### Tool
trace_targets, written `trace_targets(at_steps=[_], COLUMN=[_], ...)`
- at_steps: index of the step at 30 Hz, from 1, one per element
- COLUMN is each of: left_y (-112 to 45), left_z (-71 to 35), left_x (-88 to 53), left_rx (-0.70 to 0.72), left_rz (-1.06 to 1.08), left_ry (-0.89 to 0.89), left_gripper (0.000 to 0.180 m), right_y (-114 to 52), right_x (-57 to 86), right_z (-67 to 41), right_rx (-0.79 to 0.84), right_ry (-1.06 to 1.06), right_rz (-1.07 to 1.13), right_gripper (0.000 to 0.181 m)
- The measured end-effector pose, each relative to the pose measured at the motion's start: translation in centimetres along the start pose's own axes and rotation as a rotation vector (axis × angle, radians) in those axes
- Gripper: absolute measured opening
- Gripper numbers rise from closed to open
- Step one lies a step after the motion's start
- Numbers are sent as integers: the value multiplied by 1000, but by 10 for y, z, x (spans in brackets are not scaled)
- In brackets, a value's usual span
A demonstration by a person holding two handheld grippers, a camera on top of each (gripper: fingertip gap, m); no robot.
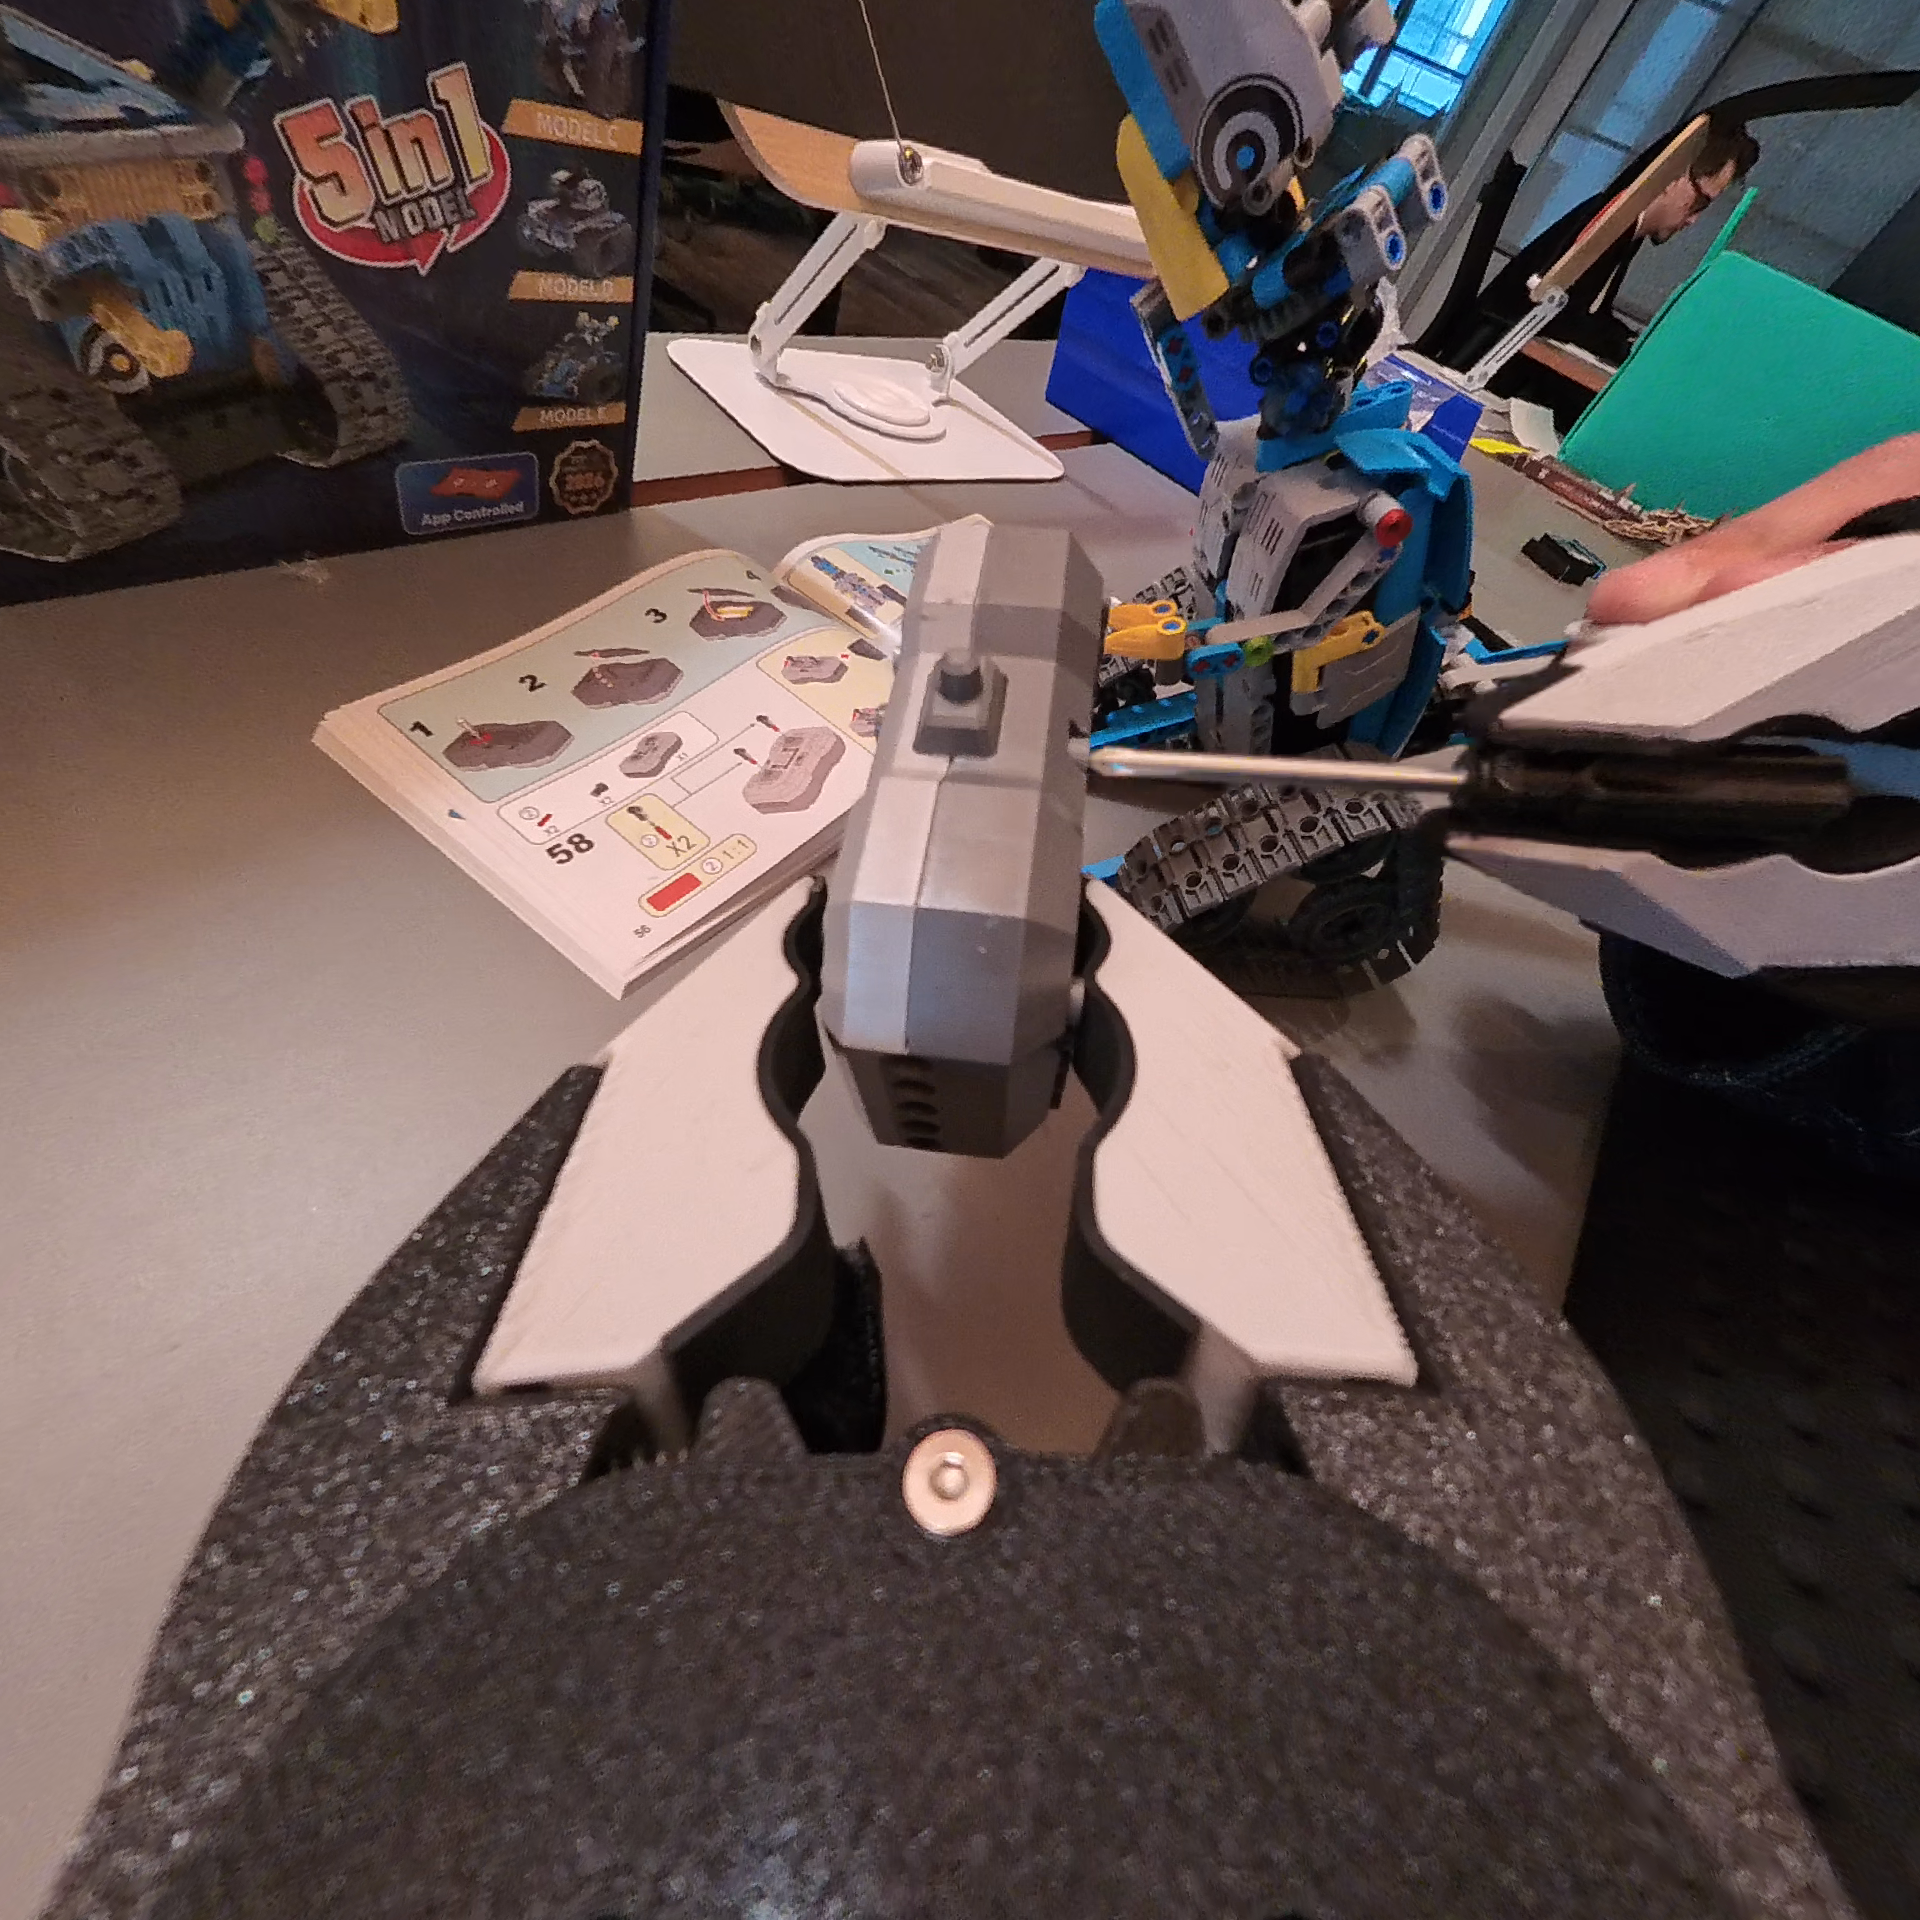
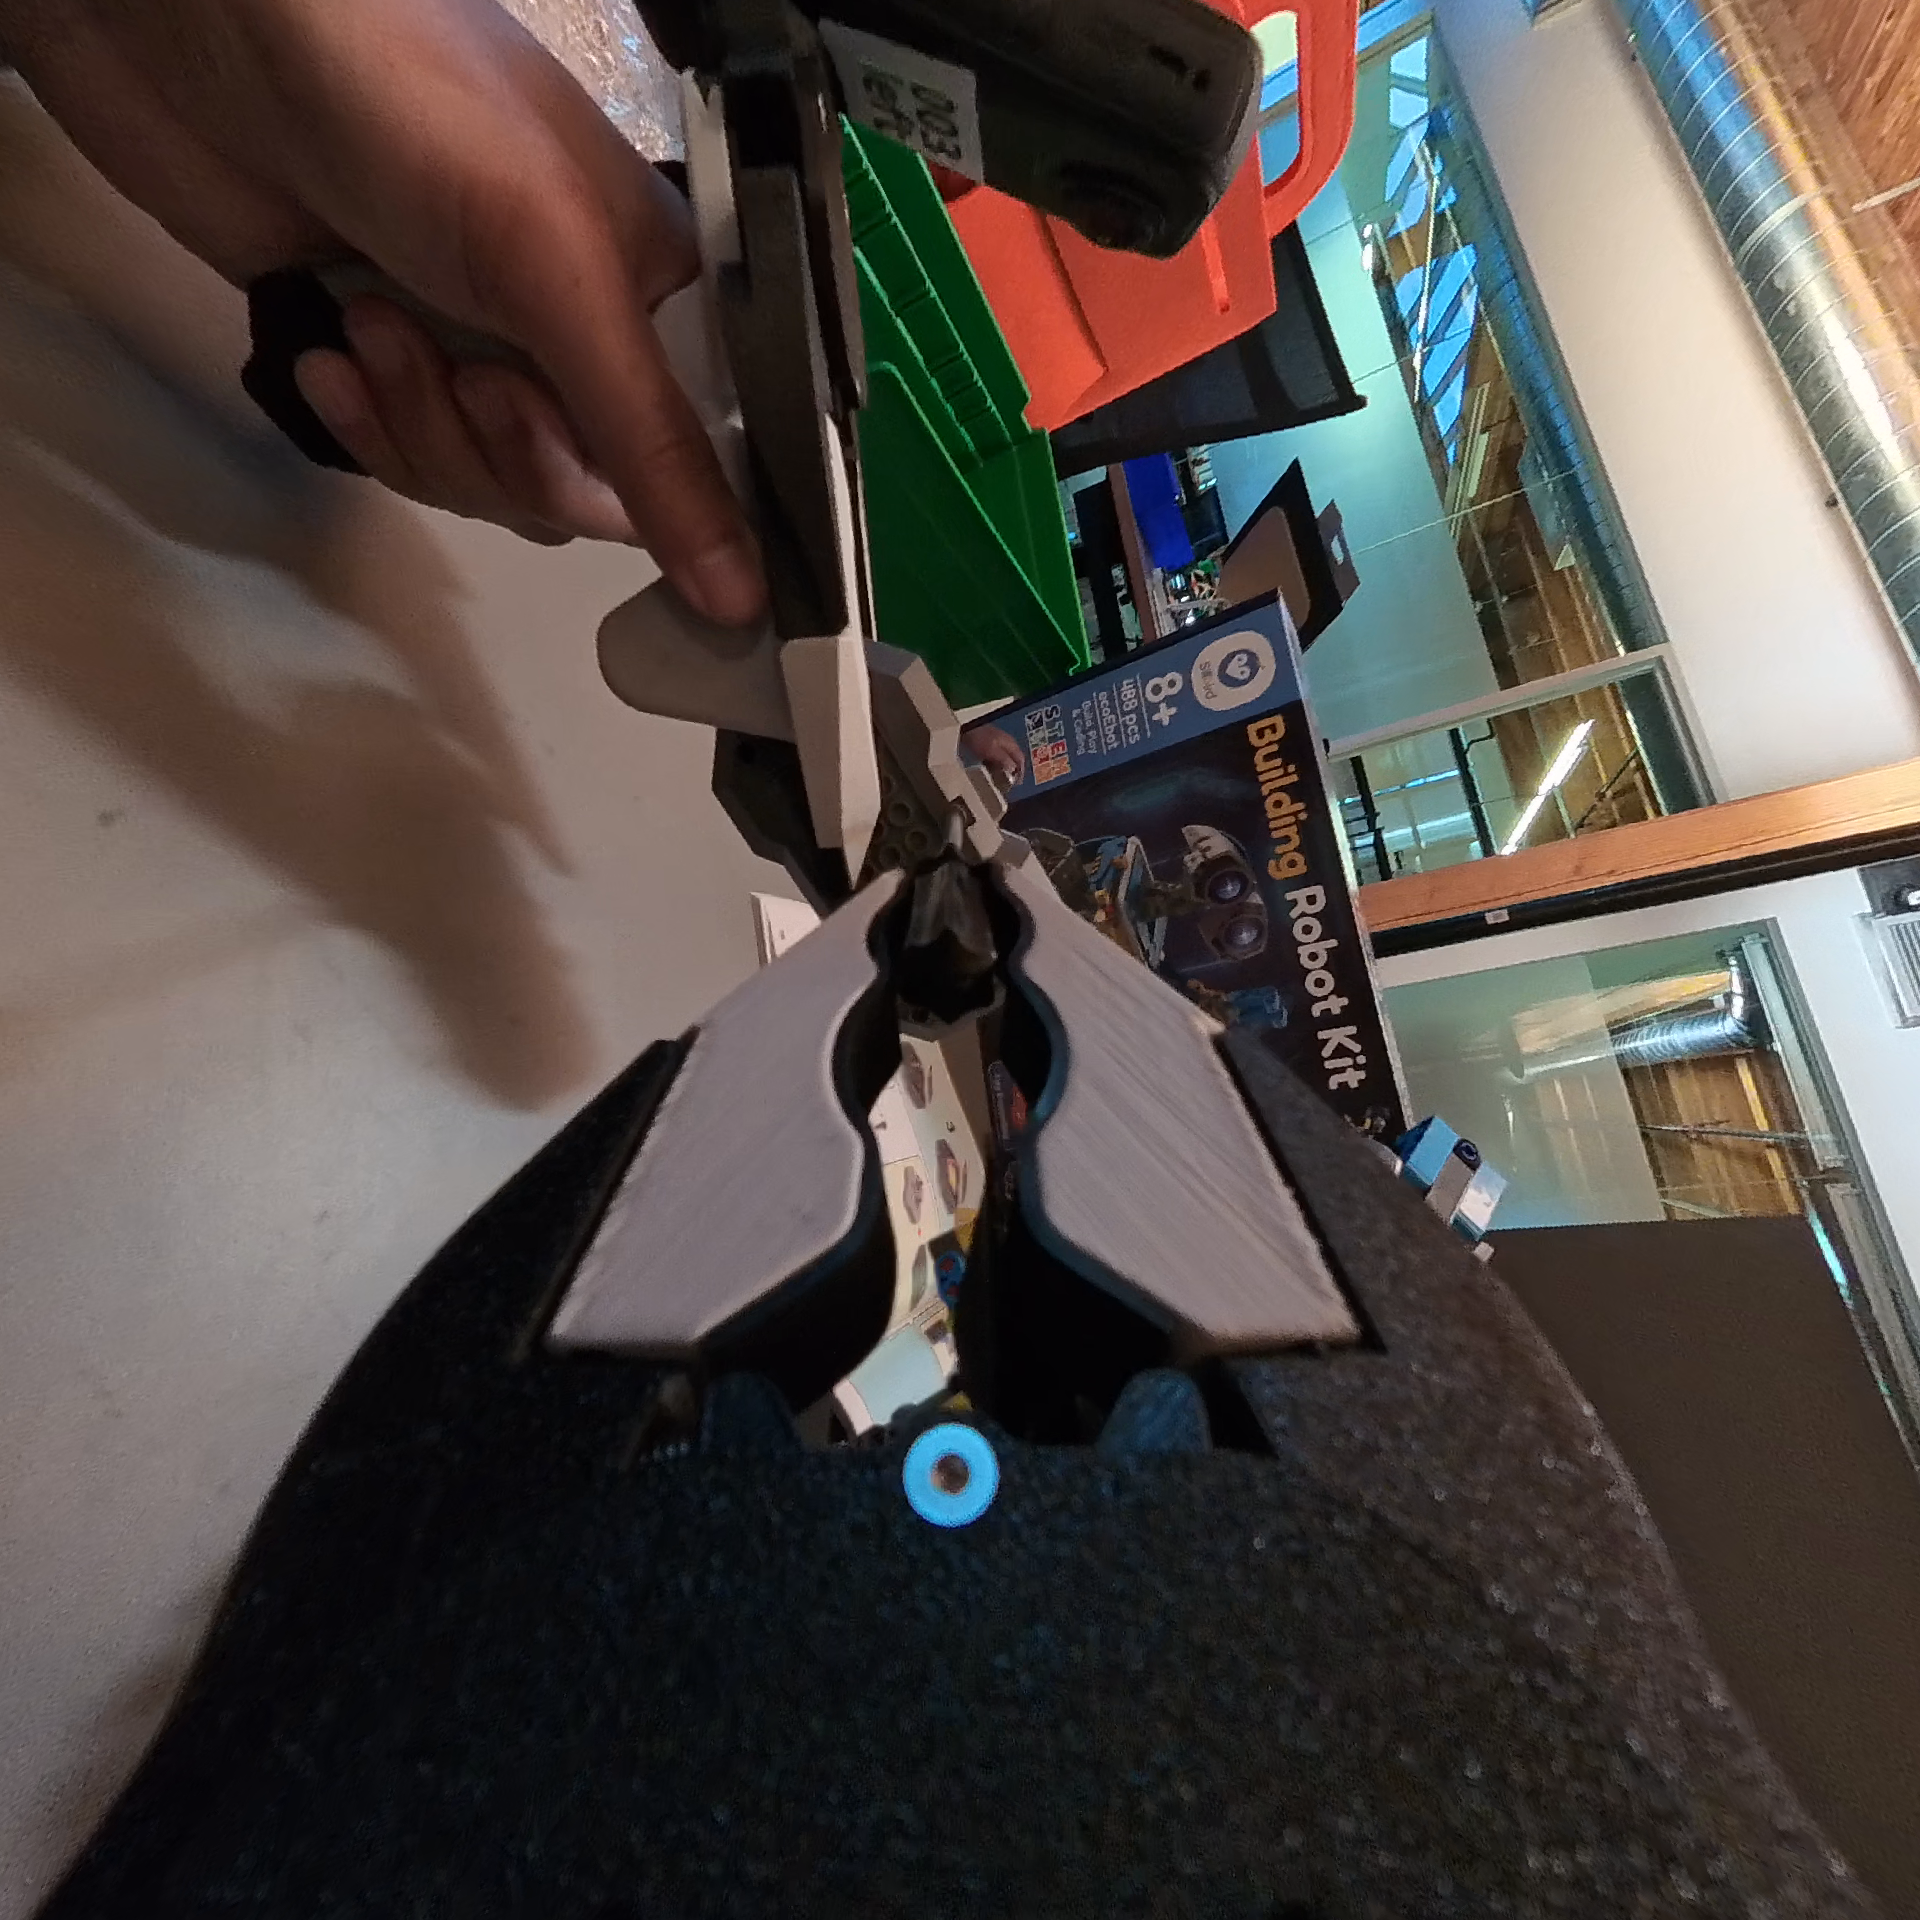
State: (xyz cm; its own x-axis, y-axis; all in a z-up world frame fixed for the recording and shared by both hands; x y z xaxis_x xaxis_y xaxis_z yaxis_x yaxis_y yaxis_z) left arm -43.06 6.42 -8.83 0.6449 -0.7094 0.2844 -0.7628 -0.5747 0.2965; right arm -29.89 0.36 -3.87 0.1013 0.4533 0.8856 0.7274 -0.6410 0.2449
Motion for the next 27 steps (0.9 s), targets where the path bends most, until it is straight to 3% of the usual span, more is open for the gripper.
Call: trace_targets(at_steps=[12,16,19,22,27], left_y=[-1,2,13,31,66], left_z=[2,-1,-13,-28,-50], left_x=[-1,1,6,15,30], left_rx=[-4,34,155,317,570], left_rz=[-1,-66,-129,-221,-380], left_ry=[-4,-83,-150,-253,-387], left_gripper=[44,44,44,44,43], right_y=[-2,-4,-2,1,-3], right_x=[-1,1,12,23,27], right_z=[1,1,-2,-4,-27], right_rx=[-4,19,135,343,679], right_ry=[-13,-113,-470,-969,-1583], right_rz=[-12,1,48,38,-44], right_gripper=[11,11,11,11,11])
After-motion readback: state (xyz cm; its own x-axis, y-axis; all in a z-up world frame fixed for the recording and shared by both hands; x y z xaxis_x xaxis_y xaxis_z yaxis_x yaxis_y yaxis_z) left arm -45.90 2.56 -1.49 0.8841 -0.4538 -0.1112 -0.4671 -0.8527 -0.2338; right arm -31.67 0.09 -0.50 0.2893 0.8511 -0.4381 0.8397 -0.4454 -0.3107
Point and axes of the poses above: each gripper's, where its closed fingertips meet, y back along the fingers, z out of its underside, x = y × z across the jaws, the point moved 7 cm from there along y, back along the fingers, and after that the axes turned 2 degrees about -z, right-handed, at the moved point
